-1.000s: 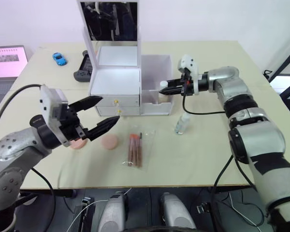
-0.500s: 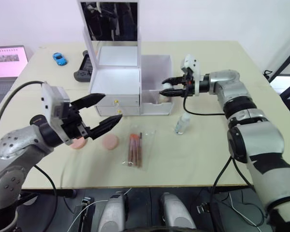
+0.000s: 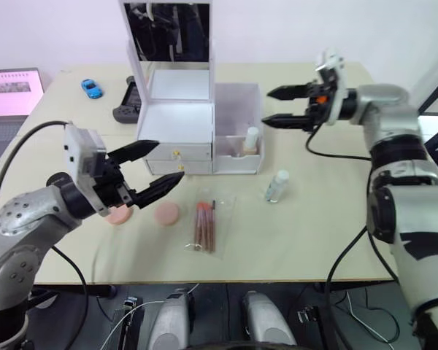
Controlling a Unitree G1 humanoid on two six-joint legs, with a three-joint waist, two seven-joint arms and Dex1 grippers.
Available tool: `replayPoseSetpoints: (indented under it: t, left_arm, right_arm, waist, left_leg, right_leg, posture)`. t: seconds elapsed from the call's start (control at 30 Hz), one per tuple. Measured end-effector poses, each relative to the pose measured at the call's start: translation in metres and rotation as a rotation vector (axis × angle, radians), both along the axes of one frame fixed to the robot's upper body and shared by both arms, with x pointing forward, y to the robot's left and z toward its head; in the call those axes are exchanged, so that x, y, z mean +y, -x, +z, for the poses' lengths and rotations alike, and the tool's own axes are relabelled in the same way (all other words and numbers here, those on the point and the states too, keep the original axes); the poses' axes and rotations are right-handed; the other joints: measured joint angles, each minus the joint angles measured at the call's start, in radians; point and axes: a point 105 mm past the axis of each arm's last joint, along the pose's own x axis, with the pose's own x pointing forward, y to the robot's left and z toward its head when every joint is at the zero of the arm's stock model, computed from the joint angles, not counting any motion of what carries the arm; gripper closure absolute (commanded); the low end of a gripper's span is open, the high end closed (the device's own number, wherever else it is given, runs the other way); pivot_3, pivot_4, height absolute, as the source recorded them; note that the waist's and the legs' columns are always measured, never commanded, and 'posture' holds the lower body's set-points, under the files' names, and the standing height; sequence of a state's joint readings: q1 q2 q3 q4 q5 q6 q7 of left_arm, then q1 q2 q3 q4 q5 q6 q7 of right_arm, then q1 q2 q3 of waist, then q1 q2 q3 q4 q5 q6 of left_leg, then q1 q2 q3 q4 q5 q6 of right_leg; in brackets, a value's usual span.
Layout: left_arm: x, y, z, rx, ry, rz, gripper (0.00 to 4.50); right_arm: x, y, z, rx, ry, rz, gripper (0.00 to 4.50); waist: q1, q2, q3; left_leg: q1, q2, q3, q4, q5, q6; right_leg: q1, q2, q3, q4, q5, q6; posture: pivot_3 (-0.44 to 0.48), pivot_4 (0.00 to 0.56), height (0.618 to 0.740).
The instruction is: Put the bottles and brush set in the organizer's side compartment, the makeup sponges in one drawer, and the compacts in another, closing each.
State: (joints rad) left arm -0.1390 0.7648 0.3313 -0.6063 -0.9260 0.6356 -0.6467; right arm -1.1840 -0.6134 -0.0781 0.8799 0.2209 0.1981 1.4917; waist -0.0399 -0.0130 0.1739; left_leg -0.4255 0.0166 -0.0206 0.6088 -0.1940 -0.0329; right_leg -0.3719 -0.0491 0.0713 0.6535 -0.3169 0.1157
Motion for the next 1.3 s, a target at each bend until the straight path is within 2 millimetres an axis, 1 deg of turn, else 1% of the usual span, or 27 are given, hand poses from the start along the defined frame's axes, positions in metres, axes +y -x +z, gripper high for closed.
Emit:
replayPoseSetpoints:
  t: [0.03, 0.13, 0.17, 0.23, 0.3, 0.33, 0.4, 0.43, 0.5, 0.6, 0.67, 0.7, 0.77, 0.8, 0.93, 1.07, 1.17, 1.27, 1.3]
  left_arm:
    - [0.003, -0.001, -0.002, 0.006, 0.000, 0.009, 0.00]
    - [0.019, -0.003, -0.009, 0.027, -0.011, 0.040, 0.00]
    - [0.029, -0.004, -0.013, 0.045, -0.013, 0.060, 0.00]
    - [0.056, -0.004, -0.025, 0.097, -0.026, 0.128, 0.00]
    - [0.096, -0.001, -0.041, 0.161, -0.018, 0.234, 0.00]
    - [0.121, 0.002, -0.048, 0.178, -0.005, 0.303, 0.00]
    - [0.174, 0.014, -0.059, 0.202, -0.014, 0.451, 0.00]
    - [0.193, 0.020, -0.062, 0.205, -0.014, 0.499, 0.00]
    - [0.217, 0.029, -0.063, 0.193, -0.010, 0.562, 0.00]
    - [0.253, 0.042, -0.064, 0.174, -0.003, 0.674, 0.00]
    - [0.275, 0.050, -0.068, 0.171, -0.010, 0.754, 0.00]
    - [0.282, 0.055, -0.071, 0.171, -0.014, 0.782, 0.00]
    - [0.291, 0.061, -0.075, 0.181, -0.031, 0.804, 0.00]
    - [0.292, 0.062, -0.074, 0.176, -0.037, 0.800, 0.00]
    - [0.288, 0.058, -0.068, 0.147, -0.040, 0.770, 0.00]
    - [0.278, 0.052, -0.060, 0.111, -0.062, 0.725, 0.00]
    - [0.262, 0.046, -0.053, 0.089, -0.075, 0.666, 0.00]
    - [0.237, 0.040, -0.048, 0.098, -0.066, 0.570, 0.00]
    - [0.211, 0.033, -0.045, 0.105, -0.086, 0.471, 0.00]
  right_arm:
    - [-0.007, 0.003, -0.001, 0.003, -0.015, -0.014, 0.04]
    - [-0.032, 0.016, -0.016, 0.026, -0.043, -0.085, 0.04]
    - [-0.042, 0.021, -0.023, 0.025, -0.045, -0.122, 0.04]
    - [-0.067, 0.031, -0.038, 0.018, -0.031, -0.215, 0.04]
    - [-0.100, 0.042, -0.056, 0.011, -0.012, -0.349, 0.04]
    - [-0.117, 0.049, -0.068, 0.027, 0.001, -0.420, 0.04]
    - [-0.142, 0.062, -0.089, 0.069, 0.017, -0.523, 0.04]
    - [-0.148, 0.067, -0.097, 0.079, 0.030, -0.553, 0.04]
    - [-0.152, 0.072, -0.108, 0.091, 0.048, -0.577, 0.04]
    - [-0.157, 0.073, -0.109, 0.070, 0.056, -0.613, 0.04]
    - [-0.161, 0.073, -0.109, 0.050, 0.057, -0.638, 0.04]
    - [-0.163, 0.072, -0.110, 0.047, 0.056, -0.650, 0.04]
    - [-0.166, 0.072, -0.114, 0.049, 0.052, -0.668, 0.04]
    - [-0.165, 0.071, -0.116, 0.054, 0.047, -0.671, 0.04]
    - [-0.159, 0.067, -0.115, 0.054, 0.041, -0.650, 0.04]
    - [-0.151, 0.065, -0.106, 0.043, 0.022, -0.611, 0.04]
    - [-0.136, 0.064, -0.098, 0.055, 0.020, -0.539, 0.04]
    - [-0.118, 0.067, -0.088, 0.072, 0.022, -0.454, 0.04]
    - [-0.100, 0.068, -0.078, 0.074, 0.035, -0.377, 0.04]
  waist:
    - [0.000, 0.000, 0.000]
    - [-0.001, 0.000, 0.000]
    - [-0.001, 0.000, 0.000]
    - [-0.001, 0.001, 0.000]
    - [-0.002, 0.001, 0.000]
    - [-0.003, 0.001, 0.000]
    - [-0.008, 0.000, 0.000]
    - [-0.010, 0.001, 0.000]
    - [-0.011, 0.001, 0.000]
    - [-0.009, 0.001, 0.000]
    - [-0.006, 0.000, -0.001]
    - [-0.006, -0.001, -0.001]
    - [-0.005, -0.001, -0.001]
    - [-0.004, -0.001, -0.001]
    - [-0.005, -0.001, -0.001]
    - [-0.006, -0.001, -0.001]
    - [-0.006, -0.001, -0.001]
    - [-0.006, -0.001, -0.001]
    - [-0.007, -0.001, -0.001]
  left_leg:
    - [0.000, 0.000, 0.000, 0.000, 0.000, 0.000]
    - [0.000, 0.000, 0.001, 0.000, 0.000, 0.000]
    - [0.000, 0.000, 0.001, -0.001, 0.000, 0.000]
    - [0.000, 0.000, 0.002, -0.002, 0.000, 0.000]
    - [0.001, 0.000, 0.003, -0.003, 0.000, 0.000]
    - [0.001, 0.000, 0.003, -0.003, 0.000, 0.000]
    - [0.002, 0.001, 0.006, -0.004, 0.000, 0.000]
    - [0.003, 0.002, 0.008, -0.005, 0.000, 0.000]
    - [0.006, 0.004, 0.010, -0.005, 0.000, 0.000]
    - [0.007, 0.006, 0.012, -0.006, 0.000, 0.000]
    - [0.008, 0.006, 0.013, -0.009, 0.000, 0.000]
    - [0.008, 0.007, 0.014, -0.010, 0.000, 0.000]
    - [0.008, 0.007, 0.016, -0.011, 0.000, 0.000]
    - [0.008, 0.007, 0.016, -0.012, 0.000, 0.000]
    - [0.008, 0.011, 0.020, -0.012, -0.002, -0.004]
    - [0.007, 0.011, 0.021, -0.014, -0.002, -0.004]
    - [0.007, 0.012, 0.021, -0.015, -0.002, -0.004]
    - [0.006, 0.012, 0.021, -0.015, -0.002, -0.004]
    - [0.006, 0.012, 0.021, -0.015, -0.002, -0.004]
  right_leg:
    - [0.000, 0.000, 0.000, 0.000, 0.000, 0.000]
    - [0.000, -0.001, 0.000, 0.000, 0.000, 0.000]
    - [-0.001, -0.001, 0.000, 0.000, 0.000, 0.000]
    - [-0.001, -0.001, 0.001, -0.001, 0.000, -0.001]
    - [-0.001, -0.001, 0.001, -0.002, -0.001, -0.002]
    - [-0.002, -0.001, 0.001, -0.002, -0.002, -0.004]
    - [-0.002, -0.001, 0.002, -0.002, -0.004, -0.007]
    - [-0.002, -0.001, 0.004, -0.002, -0.004, -0.008]
    - [-0.001, -0.002, 0.006, -0.002, -0.005, -0.010]
    - [-0.001, -0.004, 0.007, -0.003, -0.005, -0.010]
    - [-0.002, -0.007, 0.007, -0.004, -0.005, -0.010]
    - [-0.002, -0.008, 0.007, -0.004, -0.005, -0.010]
    - [-0.002, -0.010, 0.007, -0.005, -0.005, -0.010]
    - [-0.002, -0.012, 0.006, -0.005, -0.005, -0.010]
    - [-0.001, -0.016, 0.003, -0.005, -0.005, -0.010]
    - [-0.001, -0.016, 0.003, -0.006, -0.005, -0.010]
    - [-0.001, -0.016, 0.003, -0.006, -0.005, -0.010]
    - [-0.002, -0.016, 0.003, -0.006, -0.005, -0.010]
    - [-0.002, -0.017, 0.003, -0.006, -0.005, -0.010]
  posture:
    - [0.000, 0.150, 0.737]
    - [0.000, 0.150, 0.737]
    - [0.000, 0.150, 0.737]
    - [0.000, 0.150, 0.737]
    - [0.000, 0.150, 0.737]
    - [0.000, 0.150, 0.737]
    - [0.000, 0.150, 0.737]
    - [0.000, 0.150, 0.737]
    - [0.000, 0.150, 0.737]
    - [0.000, 0.150, 0.737]
    - [0.000, 0.150, 0.737]
    - [0.000, 0.150, 0.737]
    - [0.000, 0.150, 0.737]
    - [0.000, 0.150, 0.737]
    - [0.000, 0.150, 0.737]
    - [0.000, 0.150, 0.737]
    - [0.000, 0.150, 0.737]
    - [0.000, 0.150, 0.737]
    - [0.000, 0.150, 0.737]
